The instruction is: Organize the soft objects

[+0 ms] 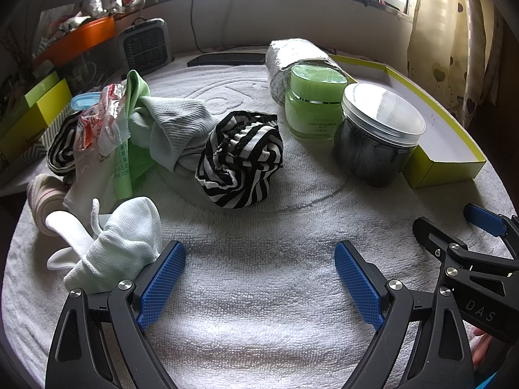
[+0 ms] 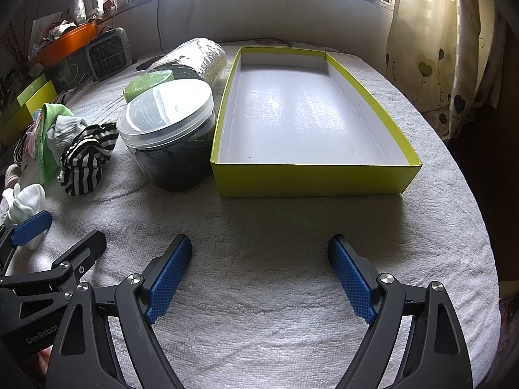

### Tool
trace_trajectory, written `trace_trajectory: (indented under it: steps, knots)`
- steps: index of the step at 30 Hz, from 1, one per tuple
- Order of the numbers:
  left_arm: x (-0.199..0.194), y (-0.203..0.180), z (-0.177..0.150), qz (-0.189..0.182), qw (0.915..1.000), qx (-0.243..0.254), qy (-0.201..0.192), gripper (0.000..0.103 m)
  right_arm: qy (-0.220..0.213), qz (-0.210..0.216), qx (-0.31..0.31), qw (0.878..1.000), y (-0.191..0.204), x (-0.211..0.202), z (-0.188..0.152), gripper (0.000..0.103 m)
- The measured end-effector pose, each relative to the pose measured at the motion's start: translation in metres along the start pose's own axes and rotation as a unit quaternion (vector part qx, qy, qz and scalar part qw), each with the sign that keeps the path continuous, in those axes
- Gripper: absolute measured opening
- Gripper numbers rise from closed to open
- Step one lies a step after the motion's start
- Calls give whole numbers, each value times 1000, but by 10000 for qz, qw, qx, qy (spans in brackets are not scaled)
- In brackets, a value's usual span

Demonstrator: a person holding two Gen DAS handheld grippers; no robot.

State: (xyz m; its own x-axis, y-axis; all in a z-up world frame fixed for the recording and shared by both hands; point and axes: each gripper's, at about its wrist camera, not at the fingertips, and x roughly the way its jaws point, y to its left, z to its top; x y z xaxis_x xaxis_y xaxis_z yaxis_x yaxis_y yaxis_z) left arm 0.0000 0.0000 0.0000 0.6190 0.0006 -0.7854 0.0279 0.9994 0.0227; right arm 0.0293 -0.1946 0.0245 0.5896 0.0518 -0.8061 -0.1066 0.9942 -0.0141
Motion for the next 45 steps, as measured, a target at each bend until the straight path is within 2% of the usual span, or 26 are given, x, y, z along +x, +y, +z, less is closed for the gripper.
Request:
trace_trajectory:
  steps: [9, 14, 19, 22, 24, 29, 34, 38, 45]
  knots:
    - [0, 0, 0, -11, 10000, 10, 9, 94, 1, 2, 5, 10000, 0, 0, 0, 86]
    - [-3, 1, 1, -191, 9995, 166, 165, 94, 16, -29, 42, 10000, 3, 0, -2, 86]
    - [-7, 13, -2, -300, 9991, 230, 168, 94, 13, -47, 75, 10000, 1, -2, -1, 86]
    - [-8, 6, -4, -363, 9989, 259, 172, 94, 37, -81, 95, 9999, 1, -5, -2, 86]
    - [-18, 9, -7, -550, 9982, 226, 90, 94, 20, -49, 116, 9999, 2, -8, -3, 86]
    - [-44, 16, -12, -512, 9982, 249, -212, 94, -313, -27, -4, 9995, 10, -32, -7, 86]
    - [-66, 25, -20, -587, 9971, 326, -347, 94, -651, 5, 6, 9979, 17, -56, -3, 86]
    - [-83, 34, -26, -564, 9962, 343, -575, 94, -763, 212, -55, 9968, 28, -63, -1, 86]
    - [-101, 69, -27, -375, 9955, 245, -836, 94, -799, 783, -504, 9924, 71, -57, 0, 86]
